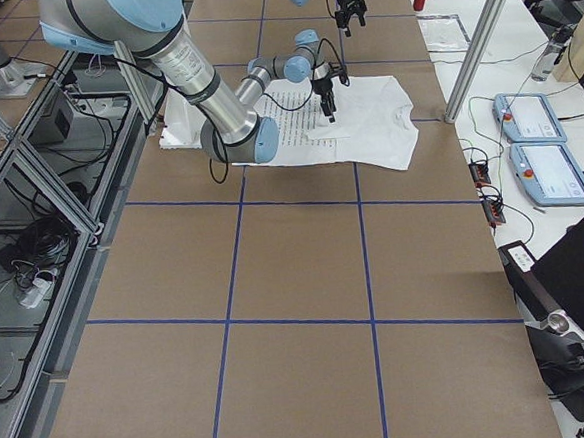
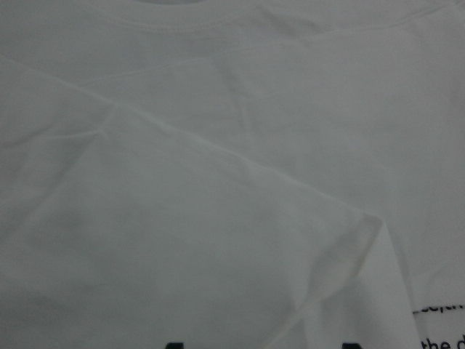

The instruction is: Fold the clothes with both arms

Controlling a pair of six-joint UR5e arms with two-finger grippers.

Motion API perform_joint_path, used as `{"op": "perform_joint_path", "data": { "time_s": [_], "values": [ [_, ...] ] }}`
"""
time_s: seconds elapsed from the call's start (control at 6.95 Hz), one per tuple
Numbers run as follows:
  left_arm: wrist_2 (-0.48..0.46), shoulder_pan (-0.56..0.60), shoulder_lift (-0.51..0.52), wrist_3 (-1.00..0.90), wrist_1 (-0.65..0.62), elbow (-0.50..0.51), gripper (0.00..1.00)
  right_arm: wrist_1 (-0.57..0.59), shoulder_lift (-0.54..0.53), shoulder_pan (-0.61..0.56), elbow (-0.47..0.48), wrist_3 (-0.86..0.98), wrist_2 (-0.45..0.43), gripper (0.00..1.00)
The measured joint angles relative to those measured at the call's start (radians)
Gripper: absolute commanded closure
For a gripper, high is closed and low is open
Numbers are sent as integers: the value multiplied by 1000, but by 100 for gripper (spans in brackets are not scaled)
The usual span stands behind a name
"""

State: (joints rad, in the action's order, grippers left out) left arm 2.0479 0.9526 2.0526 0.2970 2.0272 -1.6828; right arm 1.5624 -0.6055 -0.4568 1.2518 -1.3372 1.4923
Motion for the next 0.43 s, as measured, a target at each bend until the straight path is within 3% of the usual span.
{"op": "perform_joint_path", "data": {
  "time_s": [0.43],
  "values": [
    [0, 0, 0, -1, 1, 0, 0, 0, -5, 7, -12, 8, -15, 49]
  ]
}}
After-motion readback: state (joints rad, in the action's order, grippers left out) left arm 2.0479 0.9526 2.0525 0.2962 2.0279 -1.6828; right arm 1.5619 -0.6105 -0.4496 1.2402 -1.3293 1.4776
